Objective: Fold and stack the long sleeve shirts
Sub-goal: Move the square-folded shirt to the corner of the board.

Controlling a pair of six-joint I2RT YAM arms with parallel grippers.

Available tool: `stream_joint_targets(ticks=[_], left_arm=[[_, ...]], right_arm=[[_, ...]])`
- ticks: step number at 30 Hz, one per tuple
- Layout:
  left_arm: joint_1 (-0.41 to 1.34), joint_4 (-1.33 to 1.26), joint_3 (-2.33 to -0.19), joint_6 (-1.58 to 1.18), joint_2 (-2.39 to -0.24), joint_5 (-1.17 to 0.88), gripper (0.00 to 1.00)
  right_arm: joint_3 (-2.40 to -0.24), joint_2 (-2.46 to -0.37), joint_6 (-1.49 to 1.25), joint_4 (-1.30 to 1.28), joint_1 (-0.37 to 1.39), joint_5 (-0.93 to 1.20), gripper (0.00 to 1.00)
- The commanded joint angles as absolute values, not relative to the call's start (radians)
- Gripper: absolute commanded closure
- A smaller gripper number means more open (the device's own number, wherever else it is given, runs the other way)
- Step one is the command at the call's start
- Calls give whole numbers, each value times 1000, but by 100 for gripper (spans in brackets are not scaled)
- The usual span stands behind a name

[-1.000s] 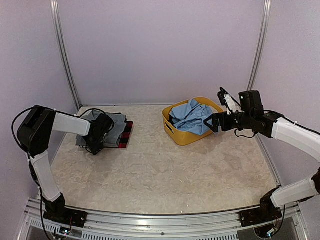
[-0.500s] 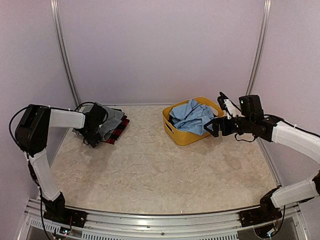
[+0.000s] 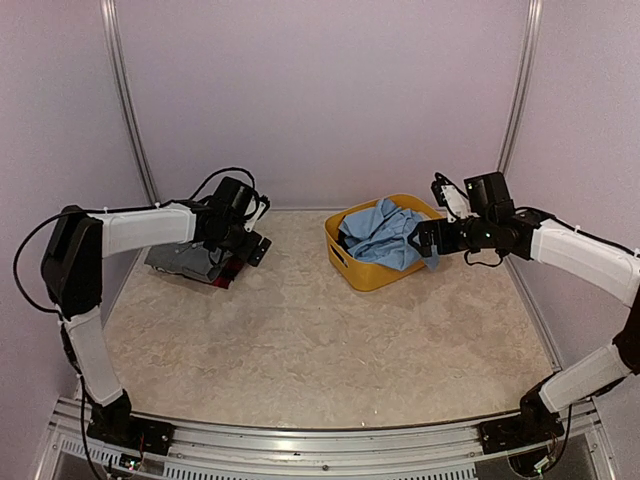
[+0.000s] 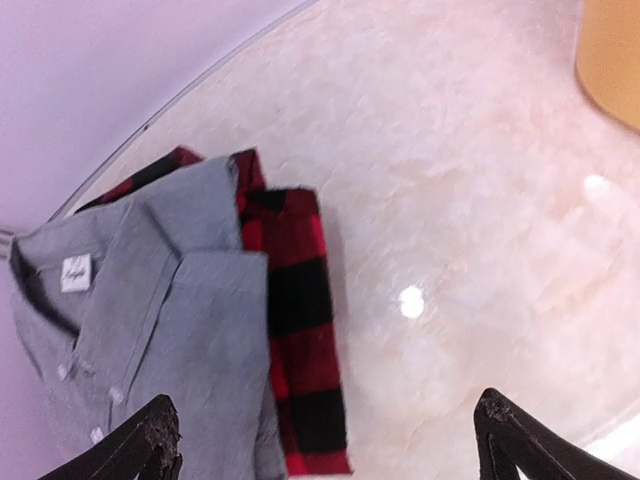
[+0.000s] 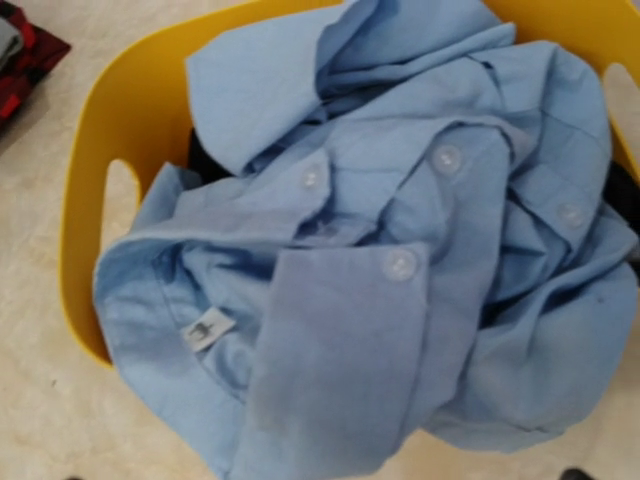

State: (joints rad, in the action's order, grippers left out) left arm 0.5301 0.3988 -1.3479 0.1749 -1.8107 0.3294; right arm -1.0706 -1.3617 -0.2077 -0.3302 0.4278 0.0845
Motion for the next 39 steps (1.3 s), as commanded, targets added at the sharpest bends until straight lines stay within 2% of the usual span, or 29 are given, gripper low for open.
stream_joint_targets(ticks=[1,6,11,15,27,35,39], left_arm=[[536,343,-1478,100,-1979,128,3],[514,373,-1623,41,-2159,47,3],[468,368,-1670,5,-2258,11,5],[428,344,-1657,-54,-2279,-17,6],[290,298,-1690,-136,-2300,96,7],[264,323,-1854,-134,-2362,53,3],[278,256,-1815,-131,-2326,-34,1]], right_arm=[[-1138,-1389,-249,-383,417,24,0],[-1175,-1407,-261,-419,415,8,0],[-1164,-1392,-271,-419,416,14,1],[-1148,-1384,-281,-410,415,16,0],[-1117,-1389,-292,-405,416,-16,0],[-1166,-1453,-264,-402,386,-123,0],[-1222,-1530,-248,-406,319,-122,3]])
